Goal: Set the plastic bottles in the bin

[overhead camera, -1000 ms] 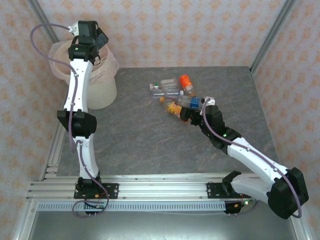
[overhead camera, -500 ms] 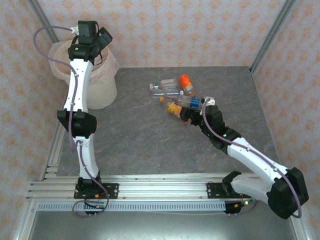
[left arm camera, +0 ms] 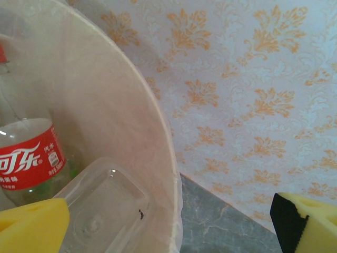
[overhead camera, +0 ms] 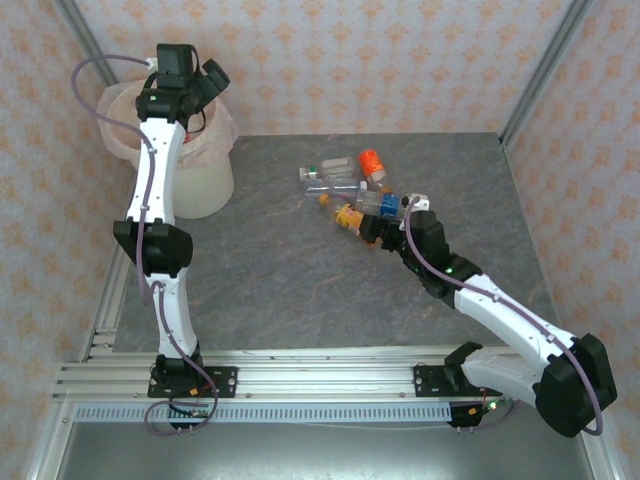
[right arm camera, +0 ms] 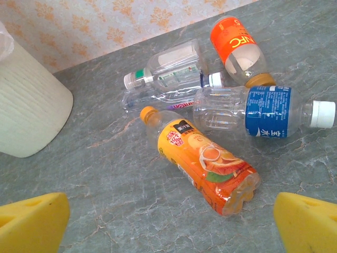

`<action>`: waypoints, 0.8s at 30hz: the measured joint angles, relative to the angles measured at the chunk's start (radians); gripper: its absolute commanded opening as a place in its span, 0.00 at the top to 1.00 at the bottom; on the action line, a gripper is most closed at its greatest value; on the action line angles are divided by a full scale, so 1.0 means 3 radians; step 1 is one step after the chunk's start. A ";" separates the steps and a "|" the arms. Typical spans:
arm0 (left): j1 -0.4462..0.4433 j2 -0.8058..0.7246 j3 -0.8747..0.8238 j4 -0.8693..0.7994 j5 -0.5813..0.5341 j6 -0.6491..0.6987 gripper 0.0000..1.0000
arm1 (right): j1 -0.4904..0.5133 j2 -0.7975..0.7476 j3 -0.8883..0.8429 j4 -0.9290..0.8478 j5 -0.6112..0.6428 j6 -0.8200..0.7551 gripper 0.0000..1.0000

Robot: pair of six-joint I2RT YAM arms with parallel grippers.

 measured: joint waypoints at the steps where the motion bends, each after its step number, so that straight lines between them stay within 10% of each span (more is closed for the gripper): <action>1: 0.0001 0.0000 -0.0011 0.0023 -0.0003 0.0000 0.00 | 0.0000 0.0004 0.0000 0.0000 0.0000 0.0001 0.01; 24: 0.0036 0.0036 -0.0015 -0.0022 -0.0145 -0.0089 0.00 | 0.0000 0.0045 0.0000 0.0000 -0.0010 0.0001 0.00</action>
